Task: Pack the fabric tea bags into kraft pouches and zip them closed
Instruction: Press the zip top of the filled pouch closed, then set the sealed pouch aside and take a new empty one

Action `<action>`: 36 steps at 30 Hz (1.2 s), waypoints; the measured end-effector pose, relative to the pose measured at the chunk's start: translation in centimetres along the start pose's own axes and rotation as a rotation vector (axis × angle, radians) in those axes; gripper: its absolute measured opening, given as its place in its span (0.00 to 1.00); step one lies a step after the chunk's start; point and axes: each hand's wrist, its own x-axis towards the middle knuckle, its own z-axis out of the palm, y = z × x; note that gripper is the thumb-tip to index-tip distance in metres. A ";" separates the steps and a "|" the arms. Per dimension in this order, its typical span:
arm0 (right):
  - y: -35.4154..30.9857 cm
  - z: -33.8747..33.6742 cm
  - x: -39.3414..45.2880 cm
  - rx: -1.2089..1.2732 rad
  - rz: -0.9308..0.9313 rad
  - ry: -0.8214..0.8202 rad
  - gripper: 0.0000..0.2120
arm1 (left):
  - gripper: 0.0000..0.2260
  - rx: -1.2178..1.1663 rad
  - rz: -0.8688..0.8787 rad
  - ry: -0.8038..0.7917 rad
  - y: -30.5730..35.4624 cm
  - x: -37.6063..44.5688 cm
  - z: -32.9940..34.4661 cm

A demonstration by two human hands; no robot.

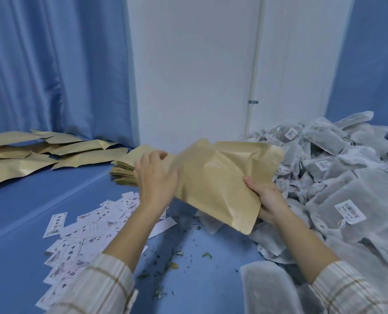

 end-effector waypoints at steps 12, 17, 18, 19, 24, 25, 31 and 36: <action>8.4 14.8 1.1 0.364 0.162 -0.150 0.20 | 0.18 -1.457 -0.937 -0.168 -7.4 -2.7 -2.8; 10.3 34.0 4.5 0.155 0.356 -0.513 0.22 | 0.17 -1.438 -0.897 0.018 -12.1 3.7 -6.2; 11.1 35.7 5.5 -0.041 0.354 -0.522 0.31 | 0.16 -1.409 -0.930 0.052 -13.1 4.6 -6.7; 12.2 36.4 6.4 -0.282 0.345 -0.504 0.37 | 0.15 -1.365 -0.971 0.057 -13.8 5.2 -6.9; 17.5 30.6 11.1 -0.694 0.081 -0.383 0.22 | 0.17 -1.240 -1.175 -0.176 -15.1 6.4 -3.0; 17.9 29.3 12.1 -0.786 -0.013 -0.338 0.17 | 0.16 -1.261 -1.202 -0.210 -15.1 6.5 -1.6; 16.7 21.7 18.3 -1.573 -0.397 -0.203 0.23 | 0.19 -1.257 -1.230 -0.291 -16.2 7.1 4.3; 16.1 17.8 20.0 -1.973 -0.300 -0.196 0.34 | 0.25 -1.291 -1.260 -0.280 -16.5 7.4 6.8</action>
